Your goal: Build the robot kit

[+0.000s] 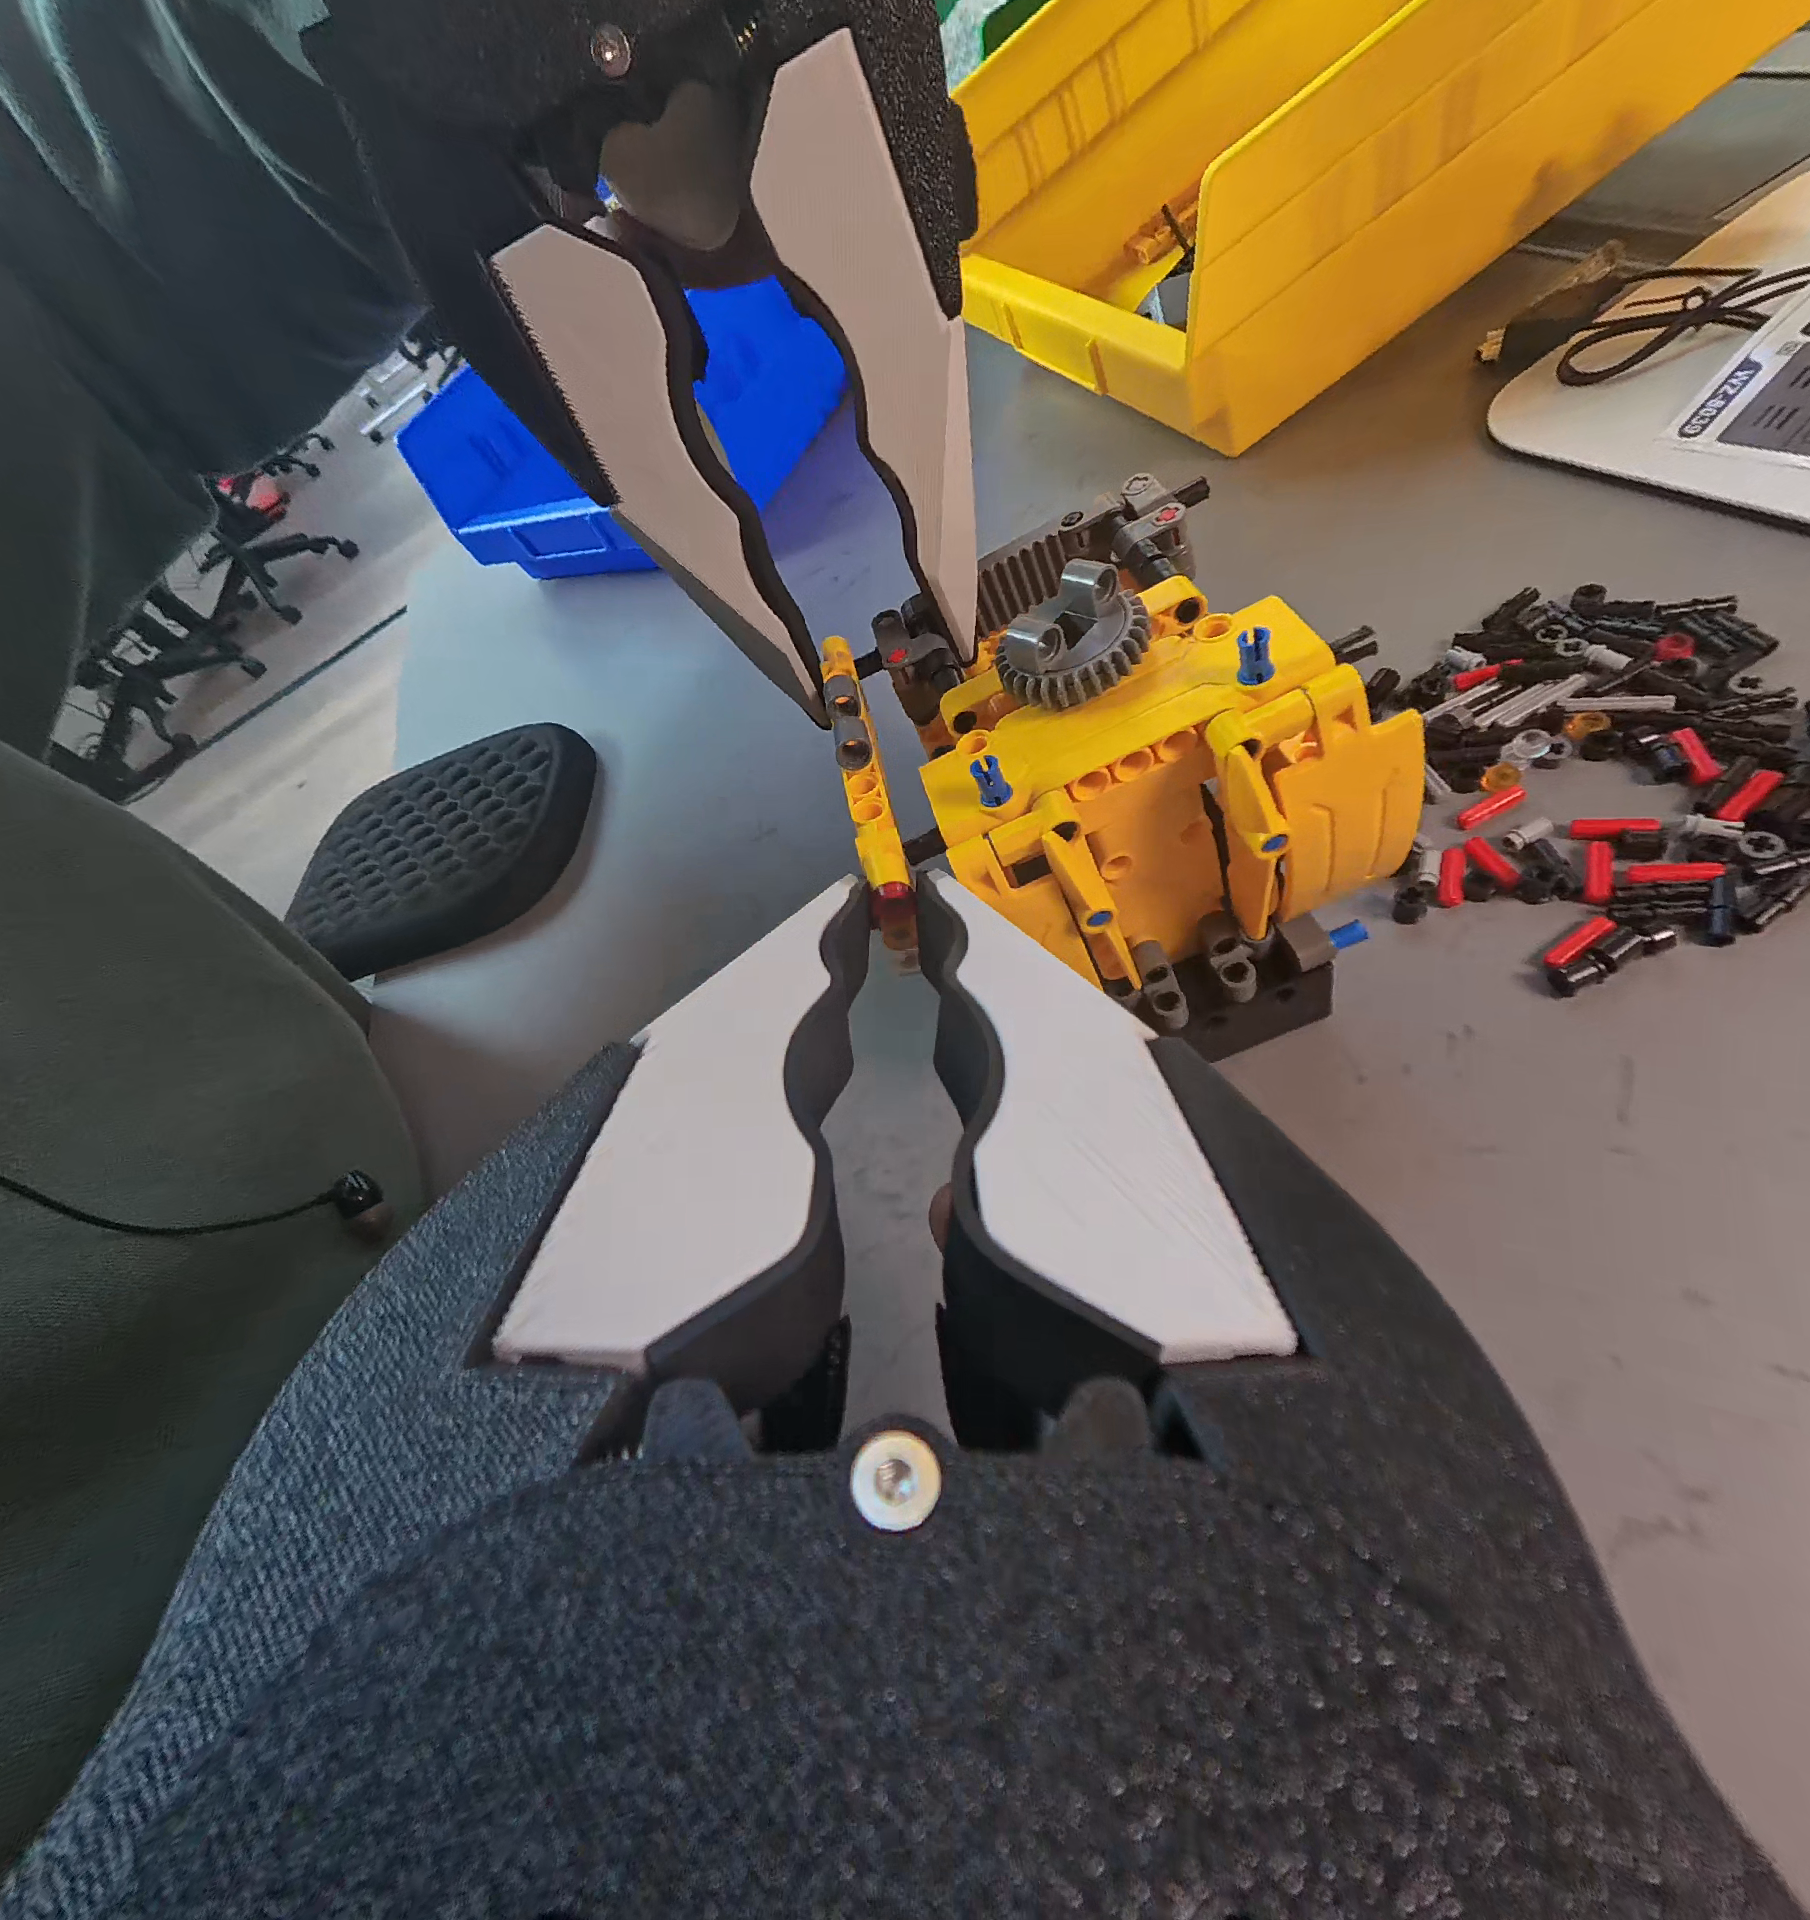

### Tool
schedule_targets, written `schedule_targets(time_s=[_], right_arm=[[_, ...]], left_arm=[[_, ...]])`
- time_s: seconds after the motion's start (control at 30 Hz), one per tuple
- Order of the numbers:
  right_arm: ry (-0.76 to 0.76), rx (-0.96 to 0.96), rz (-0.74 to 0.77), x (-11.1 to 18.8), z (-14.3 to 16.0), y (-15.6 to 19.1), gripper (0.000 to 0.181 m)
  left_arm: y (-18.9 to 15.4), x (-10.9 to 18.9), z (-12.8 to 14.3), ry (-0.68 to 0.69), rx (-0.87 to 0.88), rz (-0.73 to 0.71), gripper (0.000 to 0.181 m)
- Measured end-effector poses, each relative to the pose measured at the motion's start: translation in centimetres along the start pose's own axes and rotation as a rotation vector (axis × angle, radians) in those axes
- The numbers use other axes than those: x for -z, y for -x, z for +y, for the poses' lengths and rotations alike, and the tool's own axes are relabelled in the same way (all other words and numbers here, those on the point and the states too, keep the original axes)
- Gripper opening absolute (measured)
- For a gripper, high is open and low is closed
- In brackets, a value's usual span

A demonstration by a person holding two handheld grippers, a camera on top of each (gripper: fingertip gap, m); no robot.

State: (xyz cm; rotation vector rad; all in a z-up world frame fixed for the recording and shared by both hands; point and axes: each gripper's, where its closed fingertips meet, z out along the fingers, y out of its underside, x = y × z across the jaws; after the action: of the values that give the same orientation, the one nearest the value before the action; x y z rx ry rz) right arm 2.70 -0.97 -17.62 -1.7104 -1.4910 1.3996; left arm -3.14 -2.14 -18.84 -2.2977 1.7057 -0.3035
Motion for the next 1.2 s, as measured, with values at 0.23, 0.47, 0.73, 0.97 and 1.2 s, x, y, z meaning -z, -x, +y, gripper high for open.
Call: schedule_targets(time_s=[0.23, 0.47, 0.73, 0.97, 1.2], right_arm=[[-0.044, -0.152, -0.09, 0.11, -0.35, 0.1, 0.008], [-0.057, -0.208, -0.141, 0.13, -0.09, 0.21, 0.008], [-0.036, -0.112, -0.063, 0.05, 0.19, 0.26, 0.008], [-0.006, 0.106, 0.047, 0.46, 0.08, 0.06, 0.01], [0.029, 0.294, 0.145, 0.48, 0.29, -0.2, 0.009]], left_arm=[[-0.02, 0.08, -0.01, -0.006, 0.042, 0.035, 0.03], [-0.69, 0.24, -0.14, -0.005, 0.129, 0.168, 0.03], [-0.6, 0.11, -0.03, 0.051, 0.091, 0.088, 0.029], [-0.65, 0.07, -0.05, 0.07, 0.086, 0.057, 0.03], [-0.65, 0.03, -0.1, 0.087, 0.091, 0.03, 0.03]])
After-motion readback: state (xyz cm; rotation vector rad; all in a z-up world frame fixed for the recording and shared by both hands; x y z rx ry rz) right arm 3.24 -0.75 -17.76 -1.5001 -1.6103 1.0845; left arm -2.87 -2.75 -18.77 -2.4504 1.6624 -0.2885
